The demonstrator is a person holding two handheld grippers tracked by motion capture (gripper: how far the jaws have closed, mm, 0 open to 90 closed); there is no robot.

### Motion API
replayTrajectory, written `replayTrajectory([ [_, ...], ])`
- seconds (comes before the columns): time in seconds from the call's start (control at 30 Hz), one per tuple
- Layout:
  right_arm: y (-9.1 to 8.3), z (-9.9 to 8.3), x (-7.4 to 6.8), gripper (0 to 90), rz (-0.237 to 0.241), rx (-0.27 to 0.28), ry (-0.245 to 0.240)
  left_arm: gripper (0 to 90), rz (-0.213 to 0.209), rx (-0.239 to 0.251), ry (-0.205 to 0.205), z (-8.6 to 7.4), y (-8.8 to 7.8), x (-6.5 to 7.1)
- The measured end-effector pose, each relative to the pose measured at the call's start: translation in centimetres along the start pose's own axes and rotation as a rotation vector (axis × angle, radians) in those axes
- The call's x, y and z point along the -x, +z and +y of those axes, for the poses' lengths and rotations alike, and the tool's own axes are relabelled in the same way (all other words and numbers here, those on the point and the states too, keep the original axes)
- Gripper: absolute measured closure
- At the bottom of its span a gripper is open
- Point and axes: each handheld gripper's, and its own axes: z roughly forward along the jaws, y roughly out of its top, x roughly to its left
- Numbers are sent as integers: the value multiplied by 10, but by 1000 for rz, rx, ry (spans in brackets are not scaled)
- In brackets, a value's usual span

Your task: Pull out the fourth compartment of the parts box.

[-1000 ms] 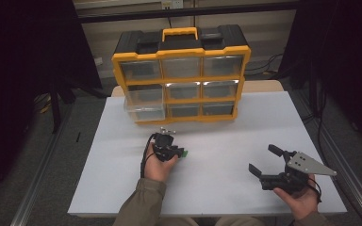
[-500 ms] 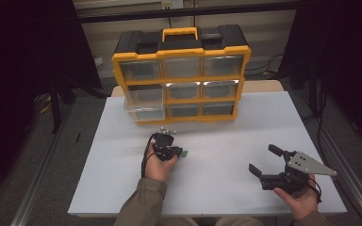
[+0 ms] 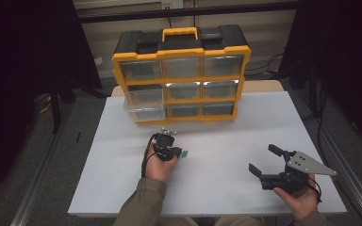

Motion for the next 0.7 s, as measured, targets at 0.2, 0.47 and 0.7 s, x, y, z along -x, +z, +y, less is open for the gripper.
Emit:
replayTrajectory([
  [0.2, 1, 0, 1, 27, -1, 3, 5, 849, 2, -9, -19, 2, 0, 0],
  [0.47, 0, 0, 1, 27, -3, 3, 9, 850, -14, -22, -75, 4, -9, -4],
  [0.7, 1, 0, 2, 22, -5, 2, 0, 850, -31, -16, -96, 13, -18, -3],
])
